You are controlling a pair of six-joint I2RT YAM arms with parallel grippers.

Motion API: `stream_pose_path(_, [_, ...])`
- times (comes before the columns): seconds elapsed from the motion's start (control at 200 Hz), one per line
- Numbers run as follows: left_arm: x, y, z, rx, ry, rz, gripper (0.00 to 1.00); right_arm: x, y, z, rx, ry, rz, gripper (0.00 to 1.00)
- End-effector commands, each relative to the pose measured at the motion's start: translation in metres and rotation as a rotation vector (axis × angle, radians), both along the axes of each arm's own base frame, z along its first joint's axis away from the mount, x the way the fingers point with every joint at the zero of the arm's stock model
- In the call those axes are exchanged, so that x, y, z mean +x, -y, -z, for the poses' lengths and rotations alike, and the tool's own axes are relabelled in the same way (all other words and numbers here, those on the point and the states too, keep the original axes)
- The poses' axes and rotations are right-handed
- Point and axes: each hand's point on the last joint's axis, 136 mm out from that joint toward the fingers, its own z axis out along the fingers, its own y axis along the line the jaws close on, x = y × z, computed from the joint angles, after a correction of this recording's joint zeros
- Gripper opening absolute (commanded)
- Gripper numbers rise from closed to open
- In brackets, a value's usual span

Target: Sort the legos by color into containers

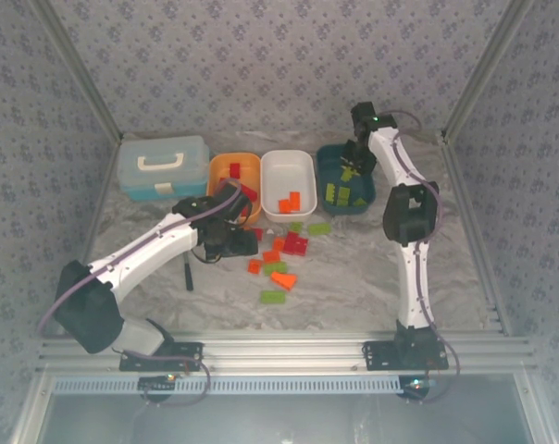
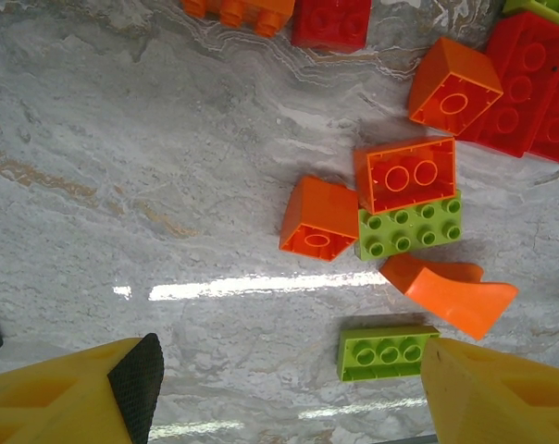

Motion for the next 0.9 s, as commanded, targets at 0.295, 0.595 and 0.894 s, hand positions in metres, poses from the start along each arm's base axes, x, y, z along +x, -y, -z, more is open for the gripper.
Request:
stream_pose_path(0.295, [0.002,0.006,0.010,0.047,-0.007,0.096,0.76,-0.001,-0.016,0.018,0.028,-0.045,0.031,0.49])
stream_pose_path(0.595, [0.003,0.019,0.038,0.142,-0.008,0.243,0.76,-0.017,-0.033,-0.095,-0.096,0.204,-0.101,0.61])
stream_pose_path(0.894, [0.016,0.039,0.076,0.188,-0.028,0.327,0.71,-0.111,-0.049,-0.118,-0.095,0.200,-0.212,0.61])
